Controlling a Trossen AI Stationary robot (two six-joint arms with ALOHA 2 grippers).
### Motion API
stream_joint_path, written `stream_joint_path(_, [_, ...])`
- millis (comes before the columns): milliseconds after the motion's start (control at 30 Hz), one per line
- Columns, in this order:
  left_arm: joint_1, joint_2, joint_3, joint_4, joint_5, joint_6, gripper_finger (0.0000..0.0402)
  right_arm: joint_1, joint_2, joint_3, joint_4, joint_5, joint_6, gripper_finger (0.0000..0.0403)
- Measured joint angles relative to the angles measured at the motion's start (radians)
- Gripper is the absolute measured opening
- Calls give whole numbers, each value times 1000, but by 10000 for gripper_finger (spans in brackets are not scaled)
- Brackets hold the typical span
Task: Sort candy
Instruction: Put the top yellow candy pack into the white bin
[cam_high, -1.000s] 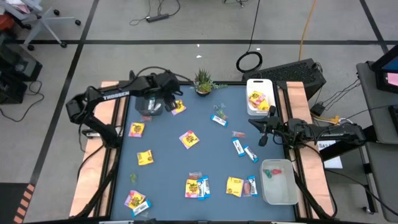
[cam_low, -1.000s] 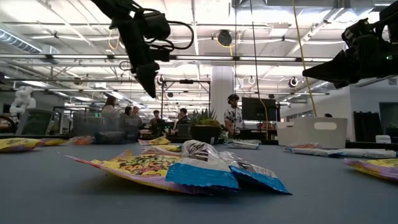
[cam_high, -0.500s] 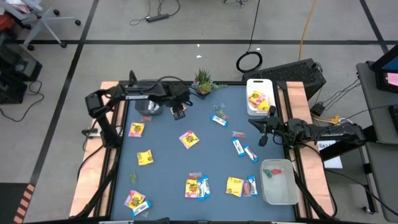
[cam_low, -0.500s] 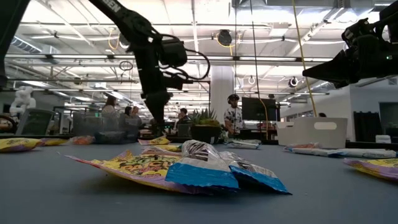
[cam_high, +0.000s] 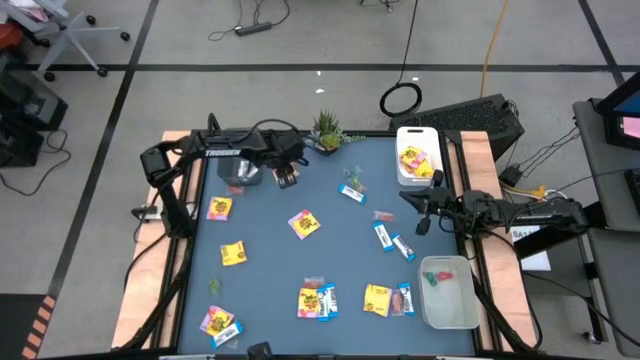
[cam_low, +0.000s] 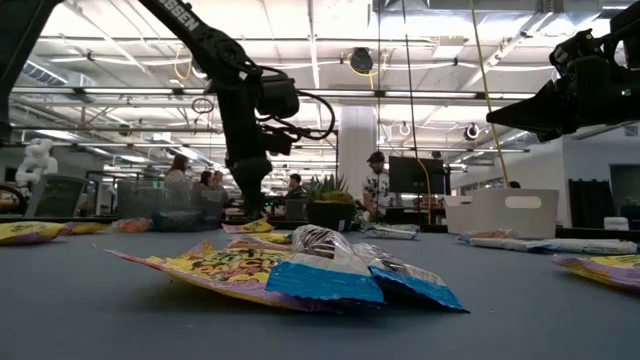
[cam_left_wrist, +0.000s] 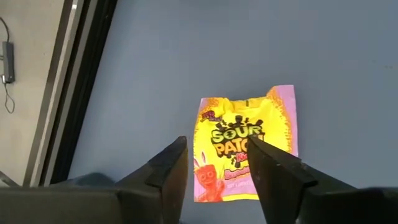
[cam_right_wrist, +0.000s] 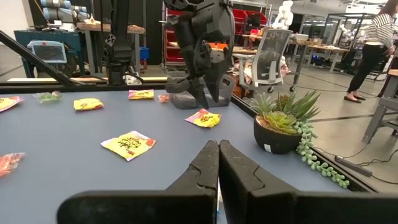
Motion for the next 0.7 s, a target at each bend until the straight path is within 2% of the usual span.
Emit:
stream_joint_path(300, [0, 0, 0, 7, -3, 23, 266, 0, 0, 0, 0, 0, 0, 0])
stream_joint_path(467, [15, 0, 0, 6, -11, 32, 274, 0, 0, 0, 0, 0, 0, 0])
stream_joint_path(700, [44, 0, 0, 2, 61, 34, 274, 0, 0, 0, 0, 0, 0, 0])
